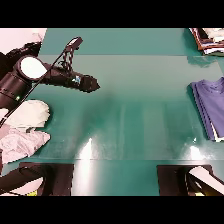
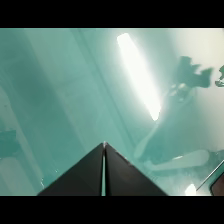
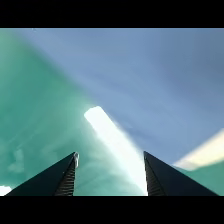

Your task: Fold the shirts.

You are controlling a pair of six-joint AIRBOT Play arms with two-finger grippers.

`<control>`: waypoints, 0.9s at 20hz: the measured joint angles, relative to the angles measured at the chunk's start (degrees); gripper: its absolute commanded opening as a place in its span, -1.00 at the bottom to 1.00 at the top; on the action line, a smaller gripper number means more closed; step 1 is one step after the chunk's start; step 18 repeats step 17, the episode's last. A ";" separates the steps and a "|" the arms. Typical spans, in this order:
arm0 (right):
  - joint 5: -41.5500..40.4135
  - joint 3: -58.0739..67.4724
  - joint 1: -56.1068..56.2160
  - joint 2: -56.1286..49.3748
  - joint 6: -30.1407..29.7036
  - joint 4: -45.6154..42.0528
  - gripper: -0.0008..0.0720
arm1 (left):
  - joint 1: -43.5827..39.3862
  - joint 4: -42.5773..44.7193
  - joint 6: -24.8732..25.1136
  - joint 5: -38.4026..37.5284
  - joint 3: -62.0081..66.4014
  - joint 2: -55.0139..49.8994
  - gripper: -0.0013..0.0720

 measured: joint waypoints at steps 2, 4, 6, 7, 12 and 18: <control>0.00 0.72 6.99 0.07 0.04 4.07 0.36 | 0.00 0.00 0.00 0.15 0.00 0.00 -0.89; -0.79 1.57 15.69 0.11 0.04 6.40 0.36 | 0.00 -0.02 -0.02 0.22 0.00 0.02 -0.89; -2.43 2.49 24.81 0.11 0.02 8.02 0.14 | 0.00 -0.04 0.00 0.74 0.00 0.00 -0.89; -3.52 2.97 28.98 0.11 0.02 8.39 -0.05 | 0.00 -0.04 -0.02 0.96 0.00 0.00 -0.89; -8.24 5.77 46.16 0.13 -0.13 9.33 -0.93 | 0.00 -0.07 -0.04 1.95 0.00 0.00 -0.89; -10.10 7.26 52.61 0.13 -0.52 9.64 -0.93 | 0.00 -0.07 -0.07 2.19 0.00 0.00 -0.89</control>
